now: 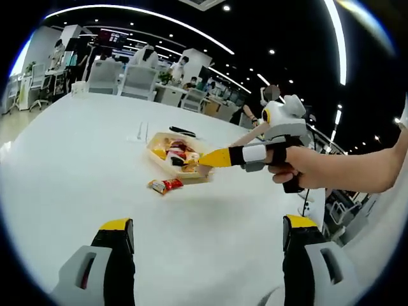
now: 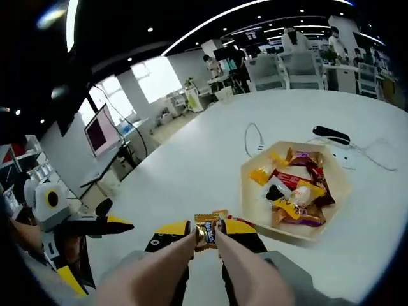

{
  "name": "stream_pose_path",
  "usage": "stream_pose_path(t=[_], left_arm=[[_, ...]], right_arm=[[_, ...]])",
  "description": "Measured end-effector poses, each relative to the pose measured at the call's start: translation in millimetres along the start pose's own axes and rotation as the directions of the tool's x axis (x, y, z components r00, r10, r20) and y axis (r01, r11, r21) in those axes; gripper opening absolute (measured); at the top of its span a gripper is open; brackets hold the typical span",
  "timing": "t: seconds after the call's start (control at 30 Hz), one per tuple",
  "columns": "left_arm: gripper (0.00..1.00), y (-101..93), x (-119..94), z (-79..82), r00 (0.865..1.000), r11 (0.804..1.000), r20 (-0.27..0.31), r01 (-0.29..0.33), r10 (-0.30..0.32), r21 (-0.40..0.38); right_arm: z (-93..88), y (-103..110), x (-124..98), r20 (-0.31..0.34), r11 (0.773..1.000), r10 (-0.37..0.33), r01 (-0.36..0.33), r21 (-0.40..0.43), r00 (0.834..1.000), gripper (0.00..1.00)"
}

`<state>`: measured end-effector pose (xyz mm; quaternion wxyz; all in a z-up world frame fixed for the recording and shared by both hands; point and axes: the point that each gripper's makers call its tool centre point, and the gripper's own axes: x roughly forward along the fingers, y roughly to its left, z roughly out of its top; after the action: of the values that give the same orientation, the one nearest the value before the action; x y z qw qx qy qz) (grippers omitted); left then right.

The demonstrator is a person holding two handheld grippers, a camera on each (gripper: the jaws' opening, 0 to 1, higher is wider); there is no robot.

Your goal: Place the target food into the container with the food tongs after gripping and lifting it, then release it inside without dropping or visibly crushing the food.

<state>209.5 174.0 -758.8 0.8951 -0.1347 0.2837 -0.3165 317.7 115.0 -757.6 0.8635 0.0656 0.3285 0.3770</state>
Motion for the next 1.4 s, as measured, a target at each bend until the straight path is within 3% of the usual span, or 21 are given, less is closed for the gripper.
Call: stream_pose_path(t=[0.37,0.83,1.4], left_arm=[[0.97,-0.1,-2,0.0,1.0,1.0,0.006,0.008,-0.008,0.006],[0.97,3.2,-1,-2.0,1.0,1.0,0.002,0.011,-0.011,0.003],[0.97,4.1,-4,-0.8,1.0,1.0,0.004,0.007,-0.007,0.002]], right_arm=[[14.1,-1,-13,0.02,0.999,-0.017,0.018,-0.035,1.0,0.18],[52.4,-16,-33,0.102,0.995,-0.068,0.076,-0.07,0.992,0.18],[78.1,-41,-52,0.19,0.99,-0.139,0.143,-0.007,0.972,0.18]])
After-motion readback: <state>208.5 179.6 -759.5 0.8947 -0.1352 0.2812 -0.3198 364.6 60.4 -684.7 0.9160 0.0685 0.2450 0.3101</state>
